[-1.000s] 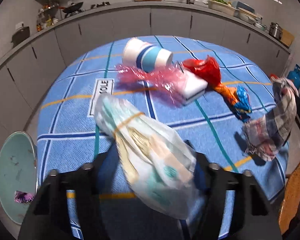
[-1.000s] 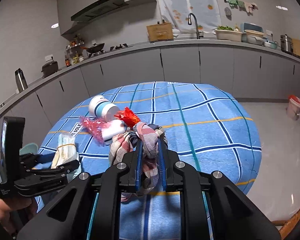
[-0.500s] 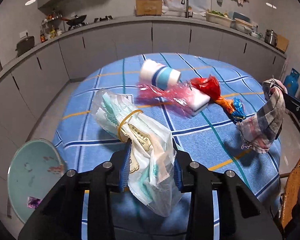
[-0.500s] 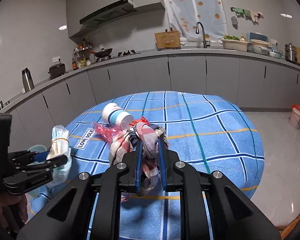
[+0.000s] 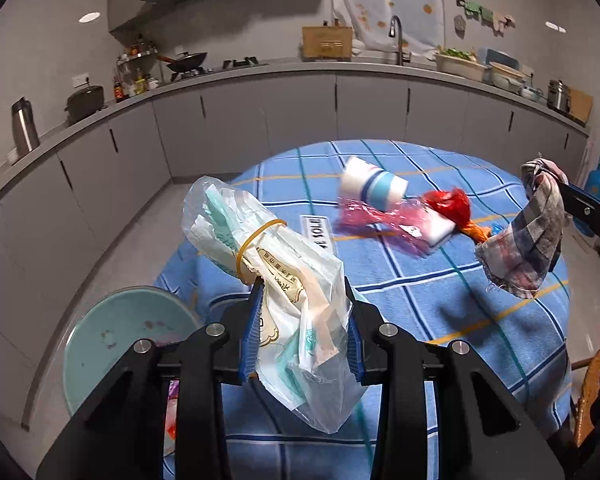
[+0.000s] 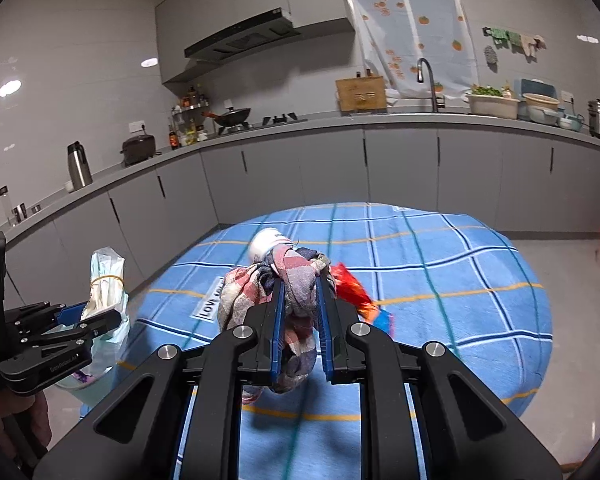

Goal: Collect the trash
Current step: 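Carry the cloth and clear bag over the bucket and open both tools to drop them, then move both open tools away from the bucket toward the table, then grasp the pink plastic bag with the left tool while the right tool grasps the red-blue wrapper, then carry the pink bag and red wrapper over the bucket and open both tools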

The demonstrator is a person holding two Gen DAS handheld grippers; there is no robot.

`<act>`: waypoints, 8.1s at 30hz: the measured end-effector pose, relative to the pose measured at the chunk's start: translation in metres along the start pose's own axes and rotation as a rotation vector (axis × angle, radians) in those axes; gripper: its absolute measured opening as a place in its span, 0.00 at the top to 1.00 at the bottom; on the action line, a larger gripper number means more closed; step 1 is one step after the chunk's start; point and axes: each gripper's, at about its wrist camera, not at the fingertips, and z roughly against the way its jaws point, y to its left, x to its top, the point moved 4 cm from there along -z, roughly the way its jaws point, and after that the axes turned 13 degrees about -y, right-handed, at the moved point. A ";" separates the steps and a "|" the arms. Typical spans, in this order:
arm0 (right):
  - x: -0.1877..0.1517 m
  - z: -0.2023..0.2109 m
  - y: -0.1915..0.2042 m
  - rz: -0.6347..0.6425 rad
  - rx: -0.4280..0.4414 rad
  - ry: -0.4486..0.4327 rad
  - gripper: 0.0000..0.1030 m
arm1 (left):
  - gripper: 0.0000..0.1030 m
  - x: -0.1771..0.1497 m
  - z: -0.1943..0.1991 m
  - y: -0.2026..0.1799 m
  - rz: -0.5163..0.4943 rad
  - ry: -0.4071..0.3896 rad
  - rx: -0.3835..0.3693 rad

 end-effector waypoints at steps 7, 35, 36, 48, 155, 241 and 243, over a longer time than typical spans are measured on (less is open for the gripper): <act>0.004 -0.013 0.033 0.023 0.060 0.000 0.85 | 0.66 0.001 0.010 0.032 0.019 -0.025 0.076; 0.013 -0.058 0.158 0.081 0.300 0.028 0.85 | 0.66 -0.014 0.029 0.130 0.102 -0.012 0.256; 0.013 -0.059 0.162 0.085 0.308 0.030 0.85 | 0.66 -0.015 0.029 0.132 0.102 -0.010 0.259; 0.005 -0.068 0.205 0.123 0.379 0.048 0.85 | 0.66 -0.023 0.033 0.158 0.129 -0.008 0.299; -0.043 -0.080 -0.062 0.039 -0.172 0.213 0.42 | 0.05 0.019 -0.078 -0.021 -0.026 0.009 0.032; -0.010 -0.045 0.049 0.058 0.131 0.126 0.85 | 0.95 0.010 -0.005 0.032 0.010 -0.036 0.017; -0.009 -0.044 0.056 0.066 0.146 0.126 0.85 | 0.95 0.010 -0.002 0.036 0.015 -0.039 0.023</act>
